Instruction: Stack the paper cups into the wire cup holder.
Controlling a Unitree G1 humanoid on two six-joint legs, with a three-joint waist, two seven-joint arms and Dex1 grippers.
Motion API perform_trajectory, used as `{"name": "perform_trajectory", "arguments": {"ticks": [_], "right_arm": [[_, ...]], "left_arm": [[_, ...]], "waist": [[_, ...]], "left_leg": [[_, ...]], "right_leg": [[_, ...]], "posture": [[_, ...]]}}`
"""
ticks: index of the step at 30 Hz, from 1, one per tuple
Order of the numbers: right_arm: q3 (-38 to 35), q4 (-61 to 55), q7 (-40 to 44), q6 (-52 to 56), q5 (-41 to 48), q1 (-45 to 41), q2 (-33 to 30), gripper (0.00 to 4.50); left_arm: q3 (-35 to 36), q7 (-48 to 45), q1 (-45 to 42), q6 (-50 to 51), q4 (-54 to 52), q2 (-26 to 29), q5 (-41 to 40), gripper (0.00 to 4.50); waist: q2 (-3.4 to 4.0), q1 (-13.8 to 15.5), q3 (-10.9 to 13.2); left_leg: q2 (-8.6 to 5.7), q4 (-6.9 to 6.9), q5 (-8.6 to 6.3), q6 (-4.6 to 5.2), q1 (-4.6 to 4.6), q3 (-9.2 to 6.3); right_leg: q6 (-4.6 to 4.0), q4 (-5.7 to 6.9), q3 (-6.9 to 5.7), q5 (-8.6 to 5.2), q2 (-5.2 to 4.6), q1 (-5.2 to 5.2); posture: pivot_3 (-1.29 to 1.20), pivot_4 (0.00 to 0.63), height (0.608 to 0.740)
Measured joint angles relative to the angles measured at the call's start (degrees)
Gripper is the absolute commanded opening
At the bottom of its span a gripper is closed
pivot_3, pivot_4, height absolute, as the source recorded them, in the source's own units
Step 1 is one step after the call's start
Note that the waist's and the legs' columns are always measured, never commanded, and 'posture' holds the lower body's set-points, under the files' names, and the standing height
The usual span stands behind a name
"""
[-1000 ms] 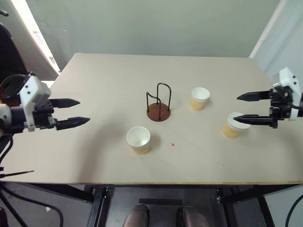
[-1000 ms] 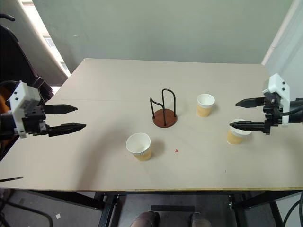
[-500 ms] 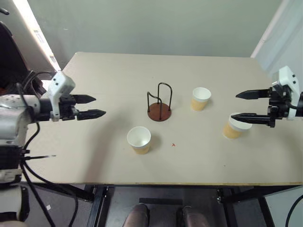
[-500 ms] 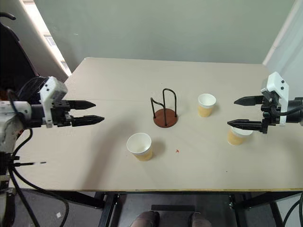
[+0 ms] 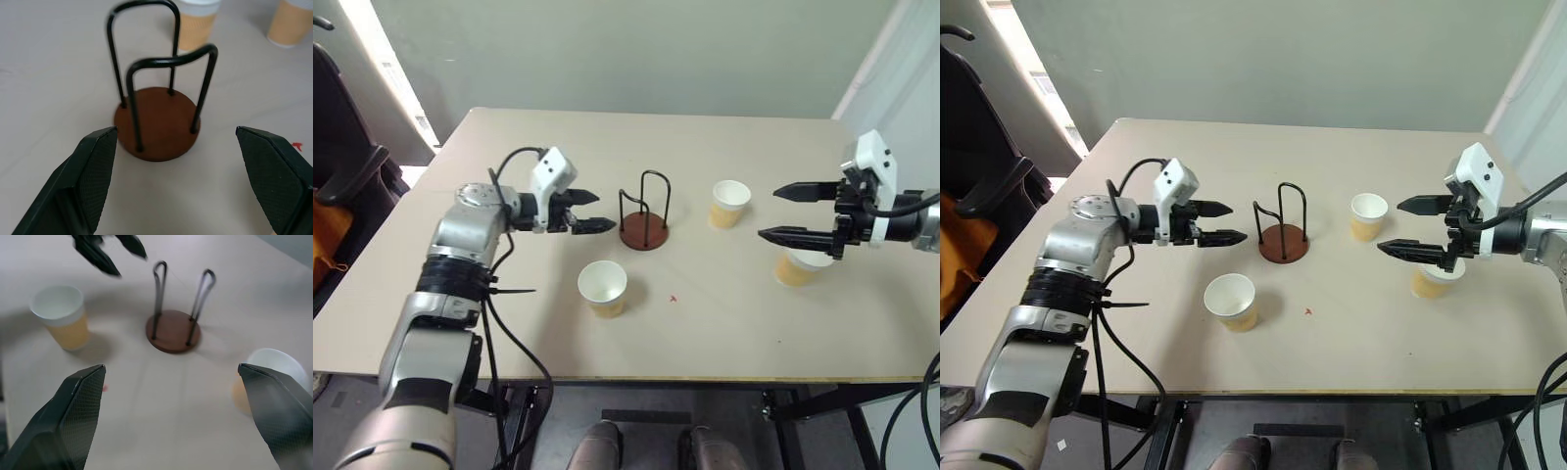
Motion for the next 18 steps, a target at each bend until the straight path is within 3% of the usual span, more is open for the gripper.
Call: {"name": "perform_trajectory", "arguments": {"ticks": [9, 12, 18], "right_arm": [[-2.0, -5.8, -5.8, 5.3, 5.0, 1.0, 0.6, 4.5], [-2.9, -7.2, -7.0, 6.4, 6.3, 2.1, 0.6, 4.5], [-4.0, -8.6, -8.1, 6.9, 7.8, 4.1, -0.3, 4.5]], "left_arm": [[0.0, 3.8, -9.3, -7.2, 19.1, -8.7, 5.0, 4.12], [0.1, 5.3, -10.3, -9.9, 24.0, -10.3, 6.6, 3.53], [0.3, 5.8, -11.3, -13.3, 27.5, -11.3, 8.5, 1.44]], "waist": [[0.0, 0.7, 0.0], [-0.01, 0.9, 0.0], [-0.01, 1.0, 0.0]], "left_leg": [[-0.11, 0.57, -0.07, 0.2, -0.35, 0.03], [-0.13, 0.58, -0.06, 0.22, -0.37, 0.06], [-0.19, 0.59, -0.05, 0.26, -0.39, 0.11]], "right_leg": [[0.43, -0.16, 0.08, 0.19, -0.04, -0.01], [0.53, -0.17, 0.1, 0.19, -0.04, -0.02], [0.7, -0.16, 0.16, 0.14, -0.01, -0.02]], "posture": [[0.0, 0.15, 0.74], [0.0, 0.15, 0.74], [0.0, 0.15, 0.74]]}}
